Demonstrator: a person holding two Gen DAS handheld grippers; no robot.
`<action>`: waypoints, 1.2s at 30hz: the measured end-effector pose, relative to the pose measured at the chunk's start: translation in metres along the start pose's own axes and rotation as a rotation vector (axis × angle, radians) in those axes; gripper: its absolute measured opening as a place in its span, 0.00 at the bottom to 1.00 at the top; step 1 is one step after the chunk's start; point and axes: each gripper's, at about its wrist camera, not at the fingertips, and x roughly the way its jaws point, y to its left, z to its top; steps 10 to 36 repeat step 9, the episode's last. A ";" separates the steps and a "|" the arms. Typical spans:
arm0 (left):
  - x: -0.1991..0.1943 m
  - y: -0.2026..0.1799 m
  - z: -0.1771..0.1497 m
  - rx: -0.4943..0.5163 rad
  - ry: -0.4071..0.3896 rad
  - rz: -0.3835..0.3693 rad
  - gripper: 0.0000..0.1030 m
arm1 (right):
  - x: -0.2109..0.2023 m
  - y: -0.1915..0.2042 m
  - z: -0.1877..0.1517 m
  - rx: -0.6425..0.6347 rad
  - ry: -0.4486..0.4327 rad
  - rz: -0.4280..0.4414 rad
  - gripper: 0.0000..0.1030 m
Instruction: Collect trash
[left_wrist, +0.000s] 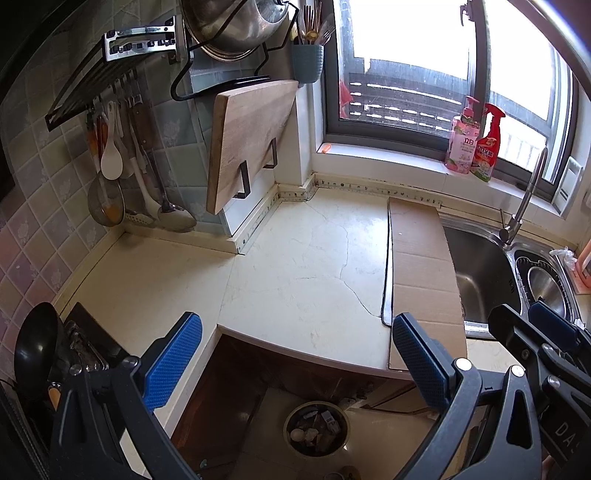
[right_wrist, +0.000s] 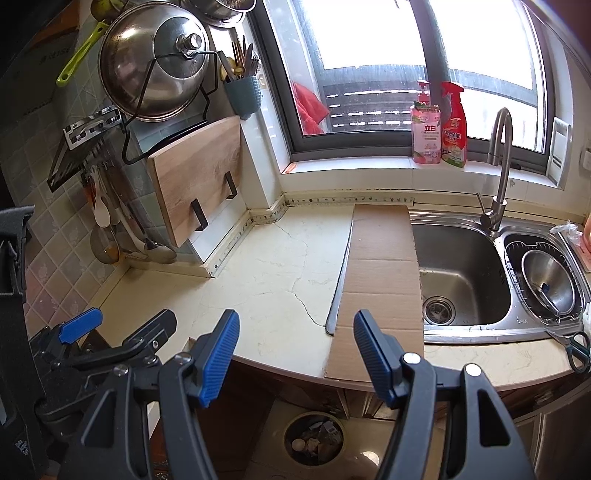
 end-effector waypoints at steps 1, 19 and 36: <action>0.000 0.000 0.000 0.001 -0.001 0.000 0.99 | 0.000 0.000 0.000 0.000 0.001 0.000 0.63; 0.000 -0.001 0.000 0.003 -0.008 0.006 0.99 | 0.002 0.000 -0.001 0.003 0.003 -0.001 0.63; 0.000 -0.001 0.000 0.003 -0.008 0.006 0.99 | 0.002 0.000 -0.001 0.003 0.003 -0.001 0.63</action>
